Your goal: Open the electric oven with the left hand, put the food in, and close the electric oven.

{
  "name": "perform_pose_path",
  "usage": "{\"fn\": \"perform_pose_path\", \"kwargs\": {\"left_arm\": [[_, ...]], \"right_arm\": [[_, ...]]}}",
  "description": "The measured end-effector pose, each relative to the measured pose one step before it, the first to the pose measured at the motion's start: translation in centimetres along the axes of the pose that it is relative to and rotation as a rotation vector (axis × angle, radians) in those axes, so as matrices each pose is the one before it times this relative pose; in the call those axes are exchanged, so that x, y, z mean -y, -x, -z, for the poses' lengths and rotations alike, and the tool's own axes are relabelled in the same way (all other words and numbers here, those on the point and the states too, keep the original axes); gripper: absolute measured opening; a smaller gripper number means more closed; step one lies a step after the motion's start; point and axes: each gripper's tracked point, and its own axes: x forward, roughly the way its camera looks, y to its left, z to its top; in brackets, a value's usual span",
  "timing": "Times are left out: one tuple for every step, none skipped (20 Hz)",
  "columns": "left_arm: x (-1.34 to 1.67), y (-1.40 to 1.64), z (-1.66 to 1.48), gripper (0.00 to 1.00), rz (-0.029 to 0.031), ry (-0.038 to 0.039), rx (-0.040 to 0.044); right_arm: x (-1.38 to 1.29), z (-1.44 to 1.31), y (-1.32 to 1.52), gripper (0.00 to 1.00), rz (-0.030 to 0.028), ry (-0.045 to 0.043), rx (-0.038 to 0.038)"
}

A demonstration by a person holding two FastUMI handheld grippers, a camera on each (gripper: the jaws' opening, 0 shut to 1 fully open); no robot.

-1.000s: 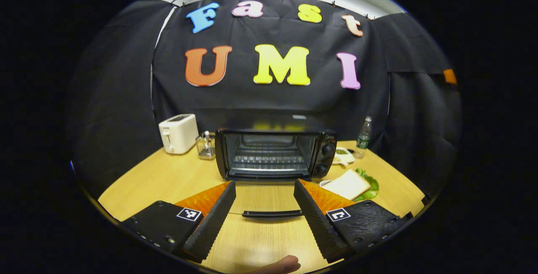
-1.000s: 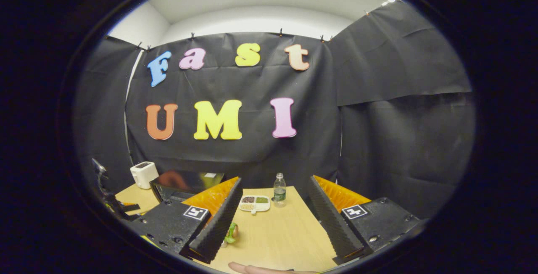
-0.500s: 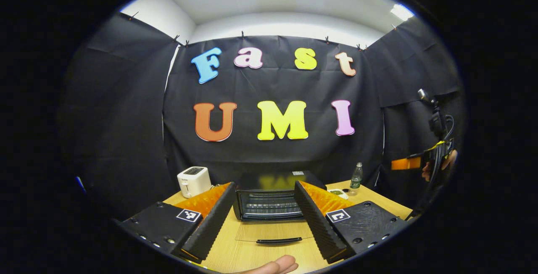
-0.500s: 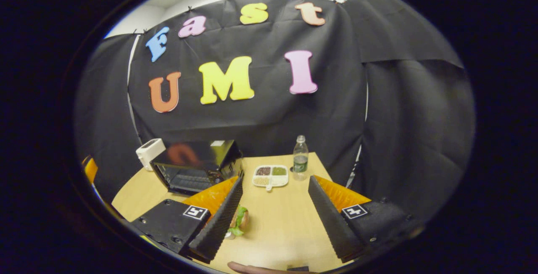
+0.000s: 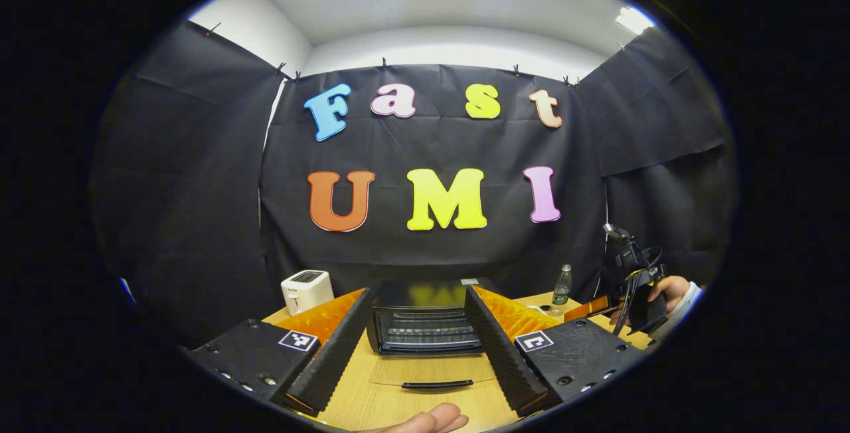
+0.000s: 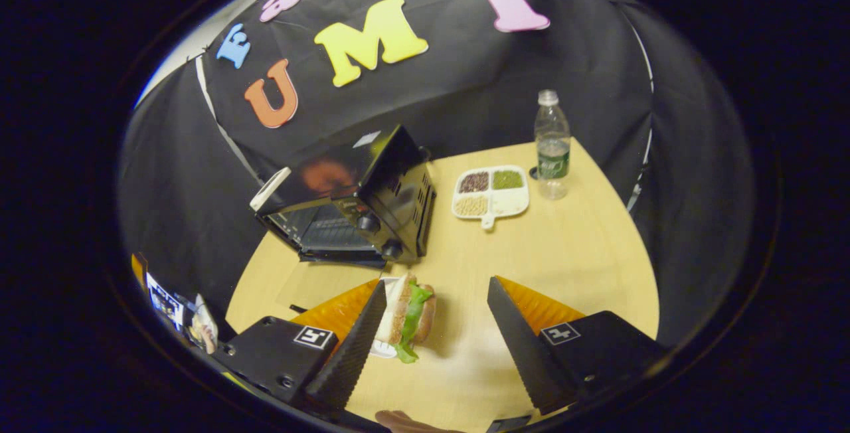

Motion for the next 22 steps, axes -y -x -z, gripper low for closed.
{"fn": "perform_pose_path", "kwargs": {"left_arm": [[0.19, -0.035, 0.629, 0.93, -0.0001, -0.01266, -0.01546], [0.078, 0.072, 0.614, 0.93, -0.00455, -0.01263, -0.01397], [0.112, 0.105, 0.455, 0.93, 0.00028, -0.01511, -0.01367], [0.143, -0.01, 0.105, 0.93, -0.00243, -0.01371, -0.0066], [0.001, -0.154, 0.165, 0.93, -0.00406, -0.00915, -0.00392], [0.148, -0.118, 0.008, 0.94, 0.00149, -0.00321, -0.00332], [0.392, -0.101, 0.052, 0.95, 0.00483, -0.00173, -0.00287], [0.185, 0.047, -0.066, 0.95, 0.00338, -0.00397, -0.00077], [0.018, -0.002, -0.096, 0.95, -0.00126, -0.00648, 0.00202], [-0.047, -0.022, -0.043, 0.95, -0.00114, -0.00684, -0.00038], [0.033, -0.003, 0.128, 0.95, -0.00033, -0.00321, -0.00056], [0.121, -0.041, 0.053, 0.95, 0.00043, -0.0004, -0.00288], [0.039, -0.025, 0.047, 0.95, -0.00039, 0.00347, -0.00239], [-0.104, -0.064, 0.136, 0.95, -0.00042, 0.011, -0.00582], [-0.083, -0.202, 0.165, 0.95, -0.00209, 0.01598, -0.0053], [-0.041, -0.094, 0.099, 0.95, 0.00384, 0.01624, -0.00169], [-0.022, 0.071, 0.089, 0.95, 0.00454, 0.01356, -0.00307], [-0.145, 0.065, 0.144, 0.95, 0.00153, 0.00872, -0.00423], [-0.186, 0.06, 0.14, 0.95, 0.0005, 0.00308, -0.00334], [-0.143, 0.136, 0.045, 0.95, -0.00052, -0.00008, -0.00043], [-0.141, 0.098, 0.017, 0.95, 0.00005, -0.00005, 0.00165], [-0.103, 0.256, -0.129, 0.95, 0.00249, 0.00156, 0.00443]], "right_arm": [[-0.302, 0.338, -0.819, 0.98, -0.02581, -0.02823, -0.03155], [-0.2, 0.441, -0.628, 0.98, -0.02814, -0.01242, -0.02819], [0.049, 0.518, -0.67, 0.97, -0.02068, -0.00678, -0.02708], [-0.031, 0.436, -0.64, 0.97, -0.02047, -0.00751, -0.03169], [-0.131, 0.594, -0.657, 0.97, -0.02253, -0.012, -0.03733], [-0.103, 0.512, -0.735, 0.97, -0.02825, -0.00633, -0.04531], [-0.097, 0.751, -0.559, 0.95, -0.02723, -0.00854, -0.04973], [0.009, 0.556, -0.696, 0.95, -0.02495, -0.01677, -0.04357], [0.027, 0.392, -0.632, 0.95, -0.02229, -0.02385, -0.03604], [-0.028, 0.193, -0.547, 0.82, -0.02797, -0.02, -0.03206], [-0.105, 0.083, -0.421, 0.93, -0.02835, -0.02132, -0.02062], [0.06, -0.14, -0.395, 0.93, -0.0177, -0.01856, -0.00954], [0.027, -0.131, -0.35, 0.9, -0.01281, -0.01601, -0.00551], [0.016, -0.138, -0.324, 0.87, -0.01304, -0.02103, -0.01397], [-0.128, 0.332, -0.167, 0.69, -0.01561, -0.02364, -0.02709], [-0.345, 0.126, -0.281, 0.77, -0.02757, -0.02273, -0.01464], [-0.301, 0.056, -0.347, 0.53, -0.01852, -0.02186, -0.00388], [-0.044, -0.311, 0.171, 0.58, -0.0093, -0.01957, 0.0149], [-0.1, 0.453, 0.069, 0.49, -0.00419, -0.00001, 0.00297], [-0.098, 0.018, 0.083, 0.35, 0.00037, -0.00729, 0.00908], [-0.178, 0.112, -0.037, 0.41, 0.00138, -0.00988, 0.0126], [-0.179, 0.231, 0.282, 0.31, 0.00552, -0.0019, 0.01211]]}}
